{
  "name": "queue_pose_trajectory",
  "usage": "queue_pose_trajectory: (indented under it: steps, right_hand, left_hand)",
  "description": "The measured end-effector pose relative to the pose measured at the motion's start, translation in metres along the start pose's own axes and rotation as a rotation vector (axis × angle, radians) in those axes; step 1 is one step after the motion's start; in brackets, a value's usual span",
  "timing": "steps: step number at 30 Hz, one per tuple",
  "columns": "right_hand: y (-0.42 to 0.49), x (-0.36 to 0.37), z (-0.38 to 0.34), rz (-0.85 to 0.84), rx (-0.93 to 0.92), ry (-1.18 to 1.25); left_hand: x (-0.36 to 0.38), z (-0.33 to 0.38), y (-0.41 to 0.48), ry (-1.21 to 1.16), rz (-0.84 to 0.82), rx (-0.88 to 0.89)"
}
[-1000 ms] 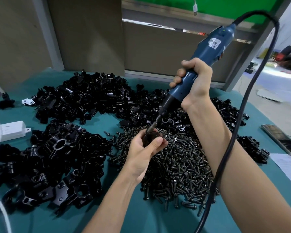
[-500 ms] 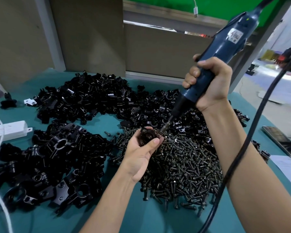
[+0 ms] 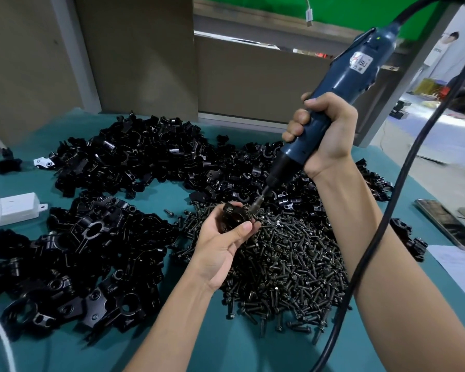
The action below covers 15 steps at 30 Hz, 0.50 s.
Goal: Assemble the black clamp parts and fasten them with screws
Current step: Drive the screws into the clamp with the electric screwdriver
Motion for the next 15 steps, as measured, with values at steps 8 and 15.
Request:
queue_pose_trajectory:
  steps: [8, 15]
  right_hand:
    - [0.0015, 0.0013, 0.0038, 0.006, 0.012, -0.036]
    - [0.0009, -0.0042, 0.0060, 0.029, 0.020, -0.029]
  left_hand:
    - [0.0032, 0.0031, -0.0028, 0.072, -0.012, 0.011]
    - [0.0030, 0.0013, -0.0032, 0.041, -0.014, -0.010]
Point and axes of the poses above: each hand's wrist, its own y-axis towards the middle knuckle, its own x-axis out of the palm, z = x × y, the point moved 9 cm from there along y, towards the middle knuckle, and after that the axes turned 8 degrees about -y, right-handed, at the moved point
